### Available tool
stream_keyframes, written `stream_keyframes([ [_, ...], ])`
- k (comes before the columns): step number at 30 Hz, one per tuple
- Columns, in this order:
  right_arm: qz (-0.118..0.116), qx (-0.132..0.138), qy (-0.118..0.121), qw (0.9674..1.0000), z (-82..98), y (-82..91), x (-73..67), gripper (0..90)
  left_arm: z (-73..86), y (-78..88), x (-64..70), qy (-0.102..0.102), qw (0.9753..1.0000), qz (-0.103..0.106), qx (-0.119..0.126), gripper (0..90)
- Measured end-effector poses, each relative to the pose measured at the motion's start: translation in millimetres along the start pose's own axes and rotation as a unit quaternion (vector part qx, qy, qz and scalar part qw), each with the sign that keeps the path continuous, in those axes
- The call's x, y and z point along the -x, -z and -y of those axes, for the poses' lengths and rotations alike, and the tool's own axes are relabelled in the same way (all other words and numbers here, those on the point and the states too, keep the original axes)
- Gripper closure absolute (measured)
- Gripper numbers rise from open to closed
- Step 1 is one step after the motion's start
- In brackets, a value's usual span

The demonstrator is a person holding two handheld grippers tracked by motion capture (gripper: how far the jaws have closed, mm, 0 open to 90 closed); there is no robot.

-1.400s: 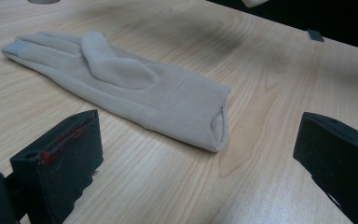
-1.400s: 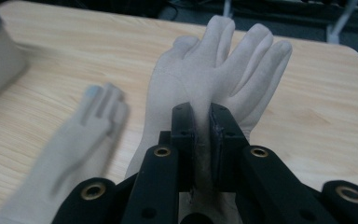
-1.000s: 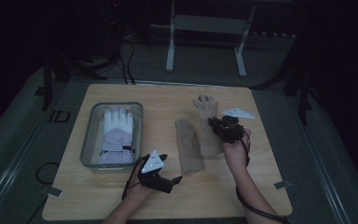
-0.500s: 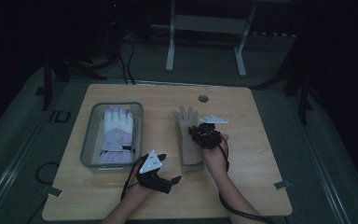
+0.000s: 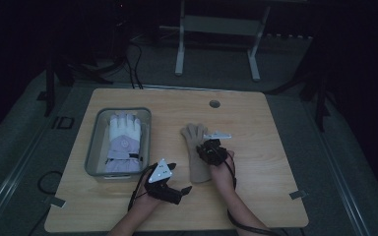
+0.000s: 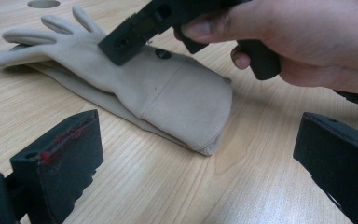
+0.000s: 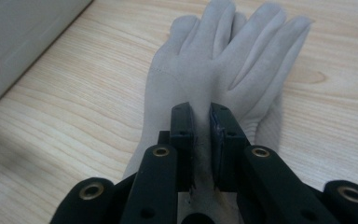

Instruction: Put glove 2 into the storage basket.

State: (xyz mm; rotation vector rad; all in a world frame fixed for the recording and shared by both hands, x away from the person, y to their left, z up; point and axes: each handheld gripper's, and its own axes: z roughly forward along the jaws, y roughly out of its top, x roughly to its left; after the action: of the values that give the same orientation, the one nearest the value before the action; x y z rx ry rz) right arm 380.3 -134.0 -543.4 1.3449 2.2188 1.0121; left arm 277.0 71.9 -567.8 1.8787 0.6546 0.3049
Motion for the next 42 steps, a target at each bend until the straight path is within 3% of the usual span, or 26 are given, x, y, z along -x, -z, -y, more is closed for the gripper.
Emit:
stream_keyframes([
  [4, -0.001, -0.008, 0.005, 1.0000, 5.9, -6.1, 3.0, 78.7, 0.4, -0.6, -0.1, 0.001, 1.0000, 0.002, 0.000, 1.4],
  [8, 0.013, -0.001, -0.002, 0.9999, 9.7, -2.8, 6.2, 79.2, 0.5, -1.4, 0.3, 0.001, 1.0000, 0.003, -0.002, 1.4],
  [16, 0.010, -0.006, -0.004, 0.9999, 14.5, 4.4, 16.3, 79.1, 0.0, -1.9, 1.4, 0.000, 1.0000, 0.006, -0.003, 1.4],
  [19, -0.005, -0.005, -0.005, 1.0000, 17.7, 9.4, 25.6, 70.5, 0.2, -4.1, 2.0, 0.002, 0.9998, 0.018, -0.003, 1.4],
  [24, -0.023, 0.003, 0.006, 0.9997, 14.1, 22.5, 32.1, 46.0, -1.0, -6.6, 4.2, -0.001, 0.9998, 0.017, -0.004, 1.4],
  [26, -0.030, 0.003, 0.006, 0.9995, 13.3, 24.5, 33.6, 42.6, -1.4, -7.0, 5.0, -0.005, 0.9999, 0.015, -0.005, 1.4],
  [27, -0.050, 0.009, -0.001, 0.9987, 11.0, 30.7, 40.8, 29.2, -1.7, -7.6, 5.1, -0.005, 0.9999, 0.012, -0.007, 1.4],
  [30, -0.066, 0.011, -0.003, 0.9978, 8.3, 37.4, 51.3, 14.2, -1.7, -7.3, 5.2, -0.004, 0.9999, 0.008, -0.009, 1.5],
  [35, -0.090, 0.020, 0.004, 0.9957, 5.0, 42.7, 63.1, 15.6, -0.6, -7.6, 3.5, 0.001, 0.9999, 0.008, -0.011, 1.5],
  [38, -0.087, 0.022, 0.034, 0.9954, 4.6, 45.0, 68.0, 15.6, -0.2, -8.6, 2.6, 0.002, 0.9999, 0.008, -0.015, 1.5],
  [42, -0.106, 0.007, 0.031, 0.9939, 3.9, 51.0, 73.9, 15.6, -1.1, -10.6, 1.8, 0.005, 0.9998, 0.005, -0.020, 1.5],
])
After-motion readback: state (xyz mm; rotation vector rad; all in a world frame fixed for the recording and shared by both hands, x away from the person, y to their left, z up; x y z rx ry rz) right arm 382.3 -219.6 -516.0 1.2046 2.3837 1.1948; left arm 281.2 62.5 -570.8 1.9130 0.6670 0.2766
